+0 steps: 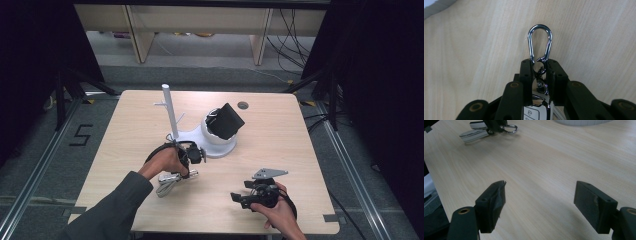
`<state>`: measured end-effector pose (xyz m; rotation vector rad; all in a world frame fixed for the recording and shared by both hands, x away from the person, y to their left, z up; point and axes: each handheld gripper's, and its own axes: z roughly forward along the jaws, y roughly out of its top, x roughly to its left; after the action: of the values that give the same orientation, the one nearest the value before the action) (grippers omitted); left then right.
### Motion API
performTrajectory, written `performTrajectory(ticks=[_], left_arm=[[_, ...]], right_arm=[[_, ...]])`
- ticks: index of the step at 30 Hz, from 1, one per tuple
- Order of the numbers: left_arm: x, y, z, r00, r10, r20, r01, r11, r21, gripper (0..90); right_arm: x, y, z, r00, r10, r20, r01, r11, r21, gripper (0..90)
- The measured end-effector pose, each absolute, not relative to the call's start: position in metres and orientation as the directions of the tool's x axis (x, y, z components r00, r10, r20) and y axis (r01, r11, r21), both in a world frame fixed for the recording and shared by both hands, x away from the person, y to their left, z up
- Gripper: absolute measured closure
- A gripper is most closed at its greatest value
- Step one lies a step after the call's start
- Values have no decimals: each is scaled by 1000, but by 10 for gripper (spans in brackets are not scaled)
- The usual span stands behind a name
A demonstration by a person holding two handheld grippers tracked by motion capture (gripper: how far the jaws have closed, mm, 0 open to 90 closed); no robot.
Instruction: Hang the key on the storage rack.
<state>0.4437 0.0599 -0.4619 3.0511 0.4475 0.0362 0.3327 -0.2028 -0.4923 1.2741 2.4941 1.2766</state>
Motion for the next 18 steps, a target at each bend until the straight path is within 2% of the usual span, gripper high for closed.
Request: performTrajectory(ticks=[7, 18], left_arm=[[445, 71, -443, 951, 307, 38, 302, -948, 100, 753], [450, 122, -378, 902, 418, 105, 400, -903, 160, 753]], right_arm=[[333, -203, -493, -656, 695, 293, 645, 316, 695, 264], [334, -204, -494, -652, 696, 300, 653, 314, 690, 264]])
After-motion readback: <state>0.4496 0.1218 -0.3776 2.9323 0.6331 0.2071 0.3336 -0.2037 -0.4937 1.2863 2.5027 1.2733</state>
